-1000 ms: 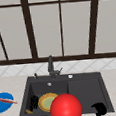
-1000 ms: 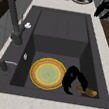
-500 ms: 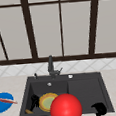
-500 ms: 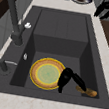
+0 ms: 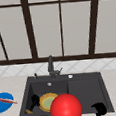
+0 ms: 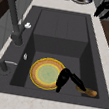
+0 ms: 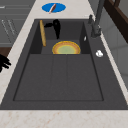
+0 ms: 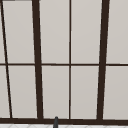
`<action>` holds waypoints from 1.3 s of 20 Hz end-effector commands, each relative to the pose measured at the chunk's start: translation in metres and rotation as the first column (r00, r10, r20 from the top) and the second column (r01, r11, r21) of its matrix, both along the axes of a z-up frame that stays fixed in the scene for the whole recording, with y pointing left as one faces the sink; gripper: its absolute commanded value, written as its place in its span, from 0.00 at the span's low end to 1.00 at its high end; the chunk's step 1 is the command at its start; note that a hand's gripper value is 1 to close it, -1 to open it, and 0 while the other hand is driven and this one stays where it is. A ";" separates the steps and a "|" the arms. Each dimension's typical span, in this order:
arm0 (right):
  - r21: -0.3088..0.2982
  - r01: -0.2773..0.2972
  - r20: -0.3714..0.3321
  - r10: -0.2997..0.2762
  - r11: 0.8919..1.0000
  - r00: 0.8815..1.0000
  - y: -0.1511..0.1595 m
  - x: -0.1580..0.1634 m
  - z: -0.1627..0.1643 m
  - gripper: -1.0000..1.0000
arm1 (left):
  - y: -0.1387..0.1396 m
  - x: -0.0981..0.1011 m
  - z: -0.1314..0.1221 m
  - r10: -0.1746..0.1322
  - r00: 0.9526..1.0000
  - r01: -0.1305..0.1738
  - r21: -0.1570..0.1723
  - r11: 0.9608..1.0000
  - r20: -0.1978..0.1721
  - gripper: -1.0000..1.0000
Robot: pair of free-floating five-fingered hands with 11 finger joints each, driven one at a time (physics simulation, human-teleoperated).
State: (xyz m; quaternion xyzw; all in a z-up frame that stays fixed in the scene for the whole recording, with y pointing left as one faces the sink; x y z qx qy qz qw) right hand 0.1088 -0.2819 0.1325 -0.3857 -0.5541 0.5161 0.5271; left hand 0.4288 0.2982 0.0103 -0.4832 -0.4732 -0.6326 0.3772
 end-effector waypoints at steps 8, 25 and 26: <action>0.000 0.000 0.000 0.000 1.000 1.000 0.000 0.000 0.000 0.50 | 0.011 -0.011 0.000 -0.030 0.991 0.034 0.030 0.999 -0.129 0.00; 0.000 0.000 0.000 0.000 1.000 1.000 0.000 0.000 0.000 0.50 | -0.002 -0.034 0.047 -0.157 0.986 0.158 -0.024 0.987 0.050 0.00; 0.000 0.000 0.000 0.000 1.000 1.000 0.000 0.000 0.000 0.50 | -0.001 -0.036 0.048 -0.165 0.985 0.167 -0.022 0.986 0.054 0.00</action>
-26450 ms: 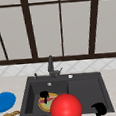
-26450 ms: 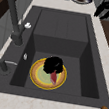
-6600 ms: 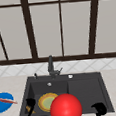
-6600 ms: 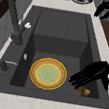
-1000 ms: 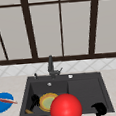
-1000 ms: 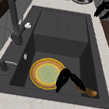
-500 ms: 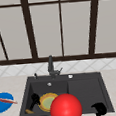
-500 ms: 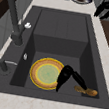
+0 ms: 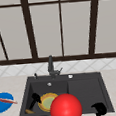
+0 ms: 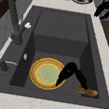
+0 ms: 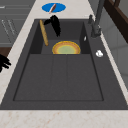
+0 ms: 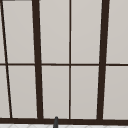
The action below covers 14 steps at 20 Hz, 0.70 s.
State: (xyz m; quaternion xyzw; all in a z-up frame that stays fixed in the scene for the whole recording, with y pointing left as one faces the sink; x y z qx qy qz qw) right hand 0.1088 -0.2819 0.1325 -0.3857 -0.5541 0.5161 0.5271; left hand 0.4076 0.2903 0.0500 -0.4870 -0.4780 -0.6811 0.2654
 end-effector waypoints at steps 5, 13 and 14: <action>0.000 0.000 0.000 0.000 1.000 1.000 0.000 0.000 0.000 0.50 | 0.011 -0.022 0.021 -0.014 0.998 0.018 0.054 0.998 -0.068 0.00; 0.000 0.000 0.000 0.000 1.000 1.000 0.000 0.000 0.000 0.50 | 0.004 -0.038 0.040 -0.032 0.997 0.036 0.055 0.998 -0.070 0.00; 0.000 0.000 0.000 0.000 1.000 1.000 0.000 0.000 0.000 0.50 | 0.004 -0.042 0.041 -0.021 0.997 0.025 0.059 0.998 -0.079 0.00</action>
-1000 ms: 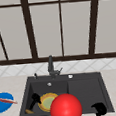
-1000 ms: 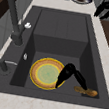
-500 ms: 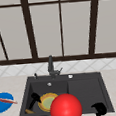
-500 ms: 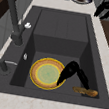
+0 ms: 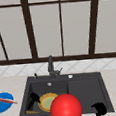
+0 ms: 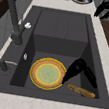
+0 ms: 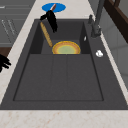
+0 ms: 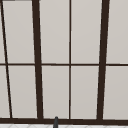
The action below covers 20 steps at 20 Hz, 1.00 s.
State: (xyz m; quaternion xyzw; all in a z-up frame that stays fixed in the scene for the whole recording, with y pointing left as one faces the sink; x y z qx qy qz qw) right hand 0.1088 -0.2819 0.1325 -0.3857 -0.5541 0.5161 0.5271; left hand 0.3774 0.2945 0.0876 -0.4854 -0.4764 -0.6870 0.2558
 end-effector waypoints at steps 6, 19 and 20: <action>0.000 0.000 0.000 0.000 1.000 1.000 0.000 0.000 0.000 0.50 | 0.001 -0.034 0.002 0.032 0.994 -0.025 0.065 0.998 -0.100 0.00; 0.000 0.000 0.000 0.000 1.000 1.000 0.000 0.000 0.000 0.50 | 0.004 -0.018 -0.047 0.165 0.974 -0.162 0.032 0.986 -0.153 0.00; 0.000 0.000 0.000 0.000 1.000 1.000 0.000 0.000 0.000 0.50 | 0.005 -0.012 -0.053 0.163 0.974 -0.160 0.032 0.987 -0.156 0.00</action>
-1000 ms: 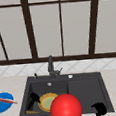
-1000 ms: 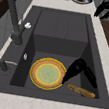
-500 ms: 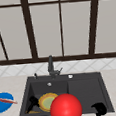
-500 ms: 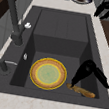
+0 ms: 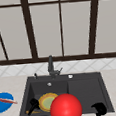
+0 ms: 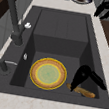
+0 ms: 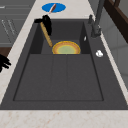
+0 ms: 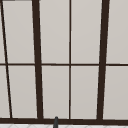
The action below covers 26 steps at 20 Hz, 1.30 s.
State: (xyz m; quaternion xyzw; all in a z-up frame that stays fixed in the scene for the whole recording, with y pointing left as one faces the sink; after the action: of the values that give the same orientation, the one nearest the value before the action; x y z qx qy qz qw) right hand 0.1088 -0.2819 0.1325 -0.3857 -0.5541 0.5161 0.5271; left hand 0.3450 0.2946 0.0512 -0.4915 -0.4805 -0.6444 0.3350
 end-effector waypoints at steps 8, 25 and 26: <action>0.000 0.000 0.000 0.000 1.000 1.000 0.000 0.000 0.000 0.50 | 0.018 0.032 -0.060 0.298 0.936 -0.288 0.080 0.954 -0.188 0.00; 0.000 0.000 0.000 0.000 1.000 1.000 0.000 0.000 0.000 0.50 | 0.032 0.046 -0.072 0.391 0.862 -0.391 0.068 0.918 -0.323 0.00; 0.000 0.000 0.000 0.000 1.000 1.000 0.000 0.000 0.000 0.50 | 0.032 0.047 -0.075 0.387 0.865 -0.388 0.063 0.920 -0.319 0.00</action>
State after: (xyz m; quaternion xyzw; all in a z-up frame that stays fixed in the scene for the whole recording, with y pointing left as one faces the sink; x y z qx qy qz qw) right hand 0.1088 -0.2819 0.1325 -0.3857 -0.5541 0.5161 0.5271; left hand 0.3925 0.3263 0.0063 -0.4962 -0.4995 -0.4941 0.5101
